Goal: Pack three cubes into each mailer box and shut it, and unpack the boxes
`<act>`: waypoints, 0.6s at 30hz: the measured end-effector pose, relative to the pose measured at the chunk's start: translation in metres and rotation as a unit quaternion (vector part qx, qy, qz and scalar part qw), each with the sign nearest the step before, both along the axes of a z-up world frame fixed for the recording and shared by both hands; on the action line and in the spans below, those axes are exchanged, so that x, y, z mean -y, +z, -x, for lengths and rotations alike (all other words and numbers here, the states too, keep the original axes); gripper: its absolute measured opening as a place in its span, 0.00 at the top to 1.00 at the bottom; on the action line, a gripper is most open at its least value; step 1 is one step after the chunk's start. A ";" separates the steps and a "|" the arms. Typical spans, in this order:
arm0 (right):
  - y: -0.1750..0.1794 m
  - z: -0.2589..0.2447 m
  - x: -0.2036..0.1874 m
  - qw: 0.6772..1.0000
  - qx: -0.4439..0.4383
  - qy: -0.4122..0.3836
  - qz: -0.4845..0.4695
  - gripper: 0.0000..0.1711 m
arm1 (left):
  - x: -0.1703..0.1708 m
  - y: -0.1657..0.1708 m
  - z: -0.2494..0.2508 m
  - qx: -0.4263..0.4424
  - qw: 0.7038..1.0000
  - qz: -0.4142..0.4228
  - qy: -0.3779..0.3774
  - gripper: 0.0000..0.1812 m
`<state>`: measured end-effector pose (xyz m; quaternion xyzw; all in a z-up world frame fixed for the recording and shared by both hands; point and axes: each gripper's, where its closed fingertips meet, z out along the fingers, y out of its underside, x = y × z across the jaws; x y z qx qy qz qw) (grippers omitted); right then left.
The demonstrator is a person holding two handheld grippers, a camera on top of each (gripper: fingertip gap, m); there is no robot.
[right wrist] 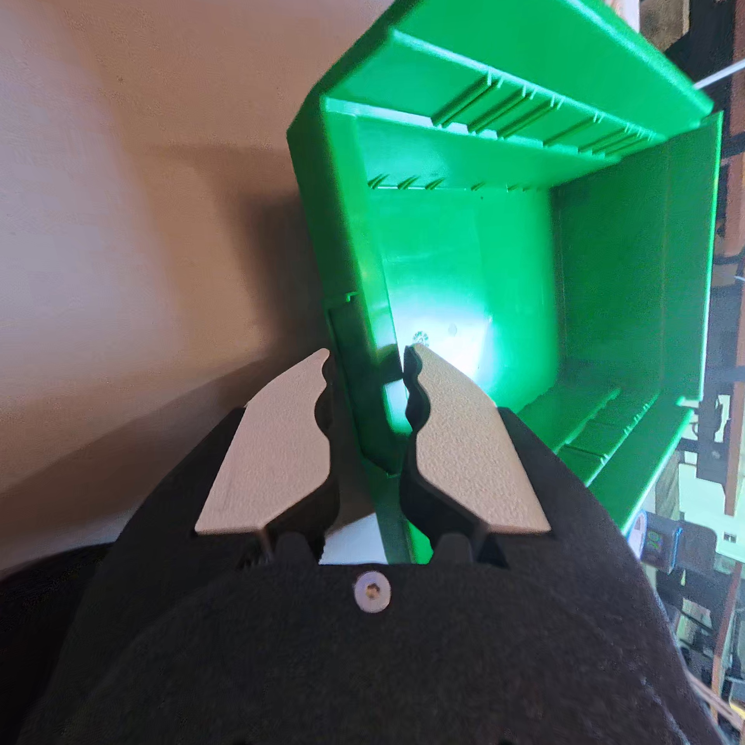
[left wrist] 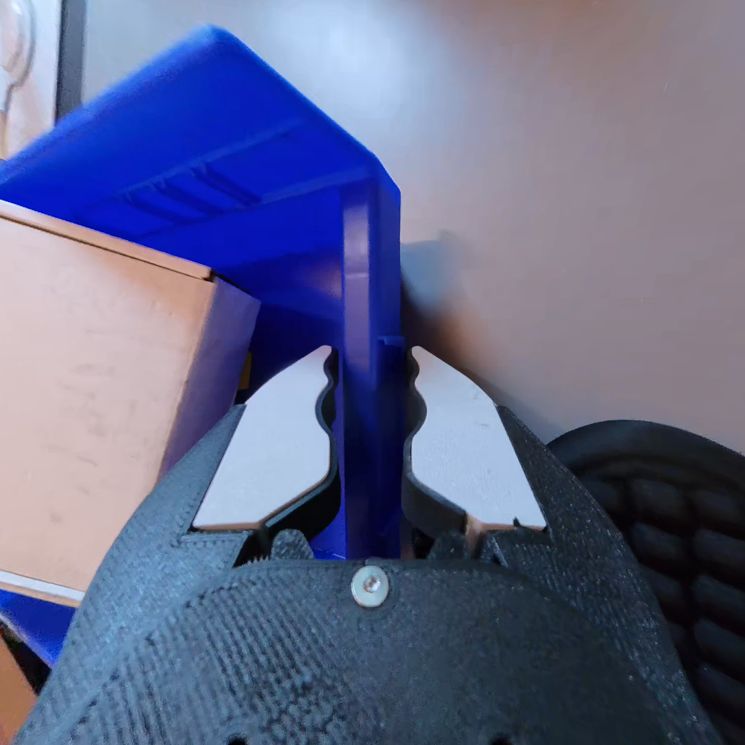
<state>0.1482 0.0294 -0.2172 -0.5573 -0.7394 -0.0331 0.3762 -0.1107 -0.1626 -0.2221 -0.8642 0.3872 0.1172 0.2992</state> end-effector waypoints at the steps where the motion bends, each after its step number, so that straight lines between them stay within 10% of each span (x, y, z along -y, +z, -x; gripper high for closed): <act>1: 0.000 -0.002 -0.003 1.000 -0.005 0.006 -0.004 0.81 | -0.001 0.007 -0.001 0.015 1.000 -0.012 0.001 0.80; 8: 0.002 0.001 -0.014 0.997 -0.032 0.056 -0.047 0.81 | -0.015 0.079 0.037 0.056 0.989 -0.124 0.064 0.73; 18: 0.016 0.017 -0.022 0.992 -0.099 0.046 -0.061 0.74 | -0.049 0.068 0.111 -0.225 0.974 0.021 0.027 0.37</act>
